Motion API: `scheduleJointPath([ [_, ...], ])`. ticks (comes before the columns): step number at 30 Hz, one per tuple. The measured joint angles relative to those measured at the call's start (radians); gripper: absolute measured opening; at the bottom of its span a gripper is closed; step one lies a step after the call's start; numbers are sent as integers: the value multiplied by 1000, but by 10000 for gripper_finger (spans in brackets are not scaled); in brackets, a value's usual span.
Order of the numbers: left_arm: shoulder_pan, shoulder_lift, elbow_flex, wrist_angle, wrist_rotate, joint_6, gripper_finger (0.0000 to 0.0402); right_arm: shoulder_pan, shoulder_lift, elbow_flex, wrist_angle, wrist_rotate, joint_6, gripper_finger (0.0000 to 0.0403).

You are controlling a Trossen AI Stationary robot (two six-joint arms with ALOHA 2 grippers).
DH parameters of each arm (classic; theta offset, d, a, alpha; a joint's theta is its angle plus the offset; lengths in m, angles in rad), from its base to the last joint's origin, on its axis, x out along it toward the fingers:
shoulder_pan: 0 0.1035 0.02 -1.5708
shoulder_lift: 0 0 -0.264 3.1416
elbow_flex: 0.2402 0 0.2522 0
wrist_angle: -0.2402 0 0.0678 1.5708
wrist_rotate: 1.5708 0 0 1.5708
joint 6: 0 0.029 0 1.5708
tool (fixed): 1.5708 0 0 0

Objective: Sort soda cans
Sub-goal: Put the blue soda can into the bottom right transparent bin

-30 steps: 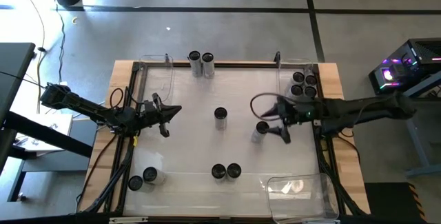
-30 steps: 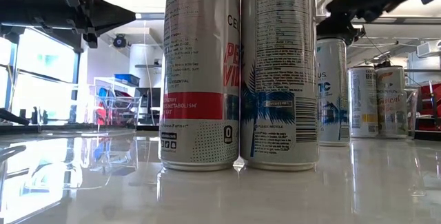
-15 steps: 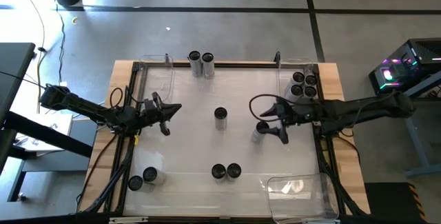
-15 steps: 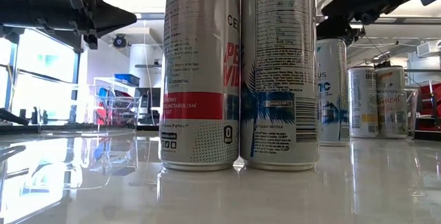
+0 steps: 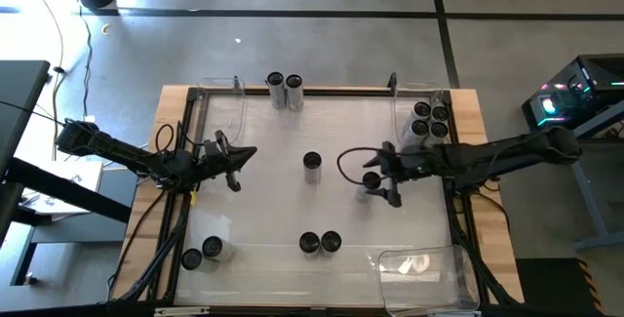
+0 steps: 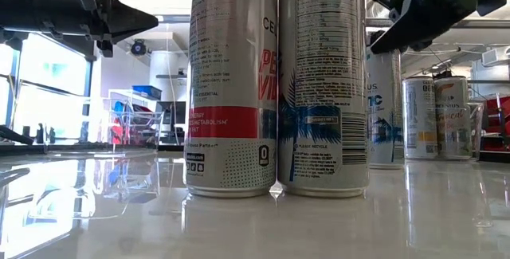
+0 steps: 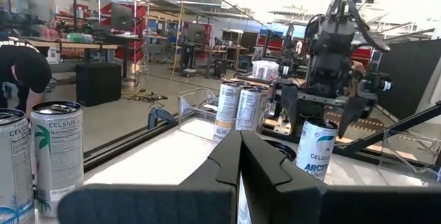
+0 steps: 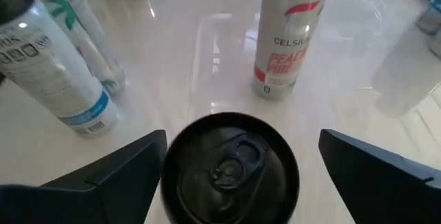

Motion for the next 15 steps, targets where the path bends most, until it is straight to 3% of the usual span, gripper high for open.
scheduleJointPath([
  [6, 0, 0, 0, 0, 0, 0, 0, 0, 38, 0, 0, -16, 7, 360],
  [9, 0, 0, 0, 0, 0, -1, 0, 0, 45, 0, 0, -17, 37, 321],
  [13, 0, 0, 0, 0, 0, -1, 0, 0, 39, 30, -28, -11, 122, 240],
  [15, 0, 0, 0, 0, 0, -1, 0, 1, 34, 98, -93, -5, 154, 237],
])
